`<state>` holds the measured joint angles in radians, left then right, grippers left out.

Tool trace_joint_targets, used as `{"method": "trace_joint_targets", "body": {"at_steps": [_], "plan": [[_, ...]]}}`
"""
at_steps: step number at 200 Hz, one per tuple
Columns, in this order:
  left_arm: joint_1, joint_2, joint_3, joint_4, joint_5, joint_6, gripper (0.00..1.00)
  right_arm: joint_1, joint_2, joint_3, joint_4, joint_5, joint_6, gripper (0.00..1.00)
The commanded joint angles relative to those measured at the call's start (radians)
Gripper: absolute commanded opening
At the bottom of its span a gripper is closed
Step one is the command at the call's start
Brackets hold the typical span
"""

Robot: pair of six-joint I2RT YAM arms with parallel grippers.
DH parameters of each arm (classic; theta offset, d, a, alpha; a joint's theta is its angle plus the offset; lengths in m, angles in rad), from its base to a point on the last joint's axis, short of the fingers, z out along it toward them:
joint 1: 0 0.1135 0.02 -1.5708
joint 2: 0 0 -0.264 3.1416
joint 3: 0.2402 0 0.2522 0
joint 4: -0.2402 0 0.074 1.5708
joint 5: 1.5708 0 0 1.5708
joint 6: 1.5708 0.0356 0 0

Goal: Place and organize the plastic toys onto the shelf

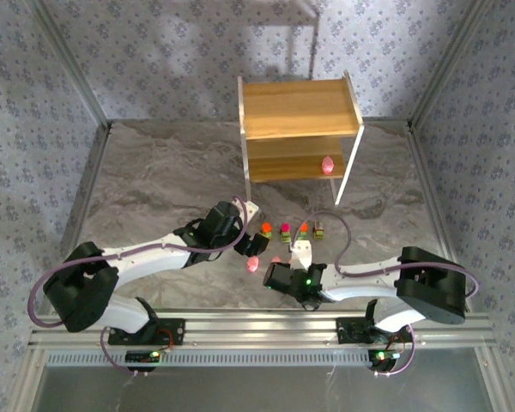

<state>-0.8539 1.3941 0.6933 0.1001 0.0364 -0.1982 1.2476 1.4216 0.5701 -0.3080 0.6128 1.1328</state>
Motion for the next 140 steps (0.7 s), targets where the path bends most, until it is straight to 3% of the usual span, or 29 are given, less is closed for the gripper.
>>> {"method": "trace_joint_targets", "body": {"at_steps": [1,95,140], "plan": [[-0.007,-0.005,0.022,-0.016,0.003,0.009,0.89,-0.007,0.02,0.012,0.001,0.012,-0.009,0.49],[-0.007,0.001,0.025,-0.014,0.005,0.008,0.89,-0.011,0.049,0.027,0.007,0.031,-0.005,0.49],[-0.007,0.003,0.024,-0.013,0.007,0.008,0.89,-0.015,0.048,0.024,-0.008,0.033,0.007,0.44]]}}
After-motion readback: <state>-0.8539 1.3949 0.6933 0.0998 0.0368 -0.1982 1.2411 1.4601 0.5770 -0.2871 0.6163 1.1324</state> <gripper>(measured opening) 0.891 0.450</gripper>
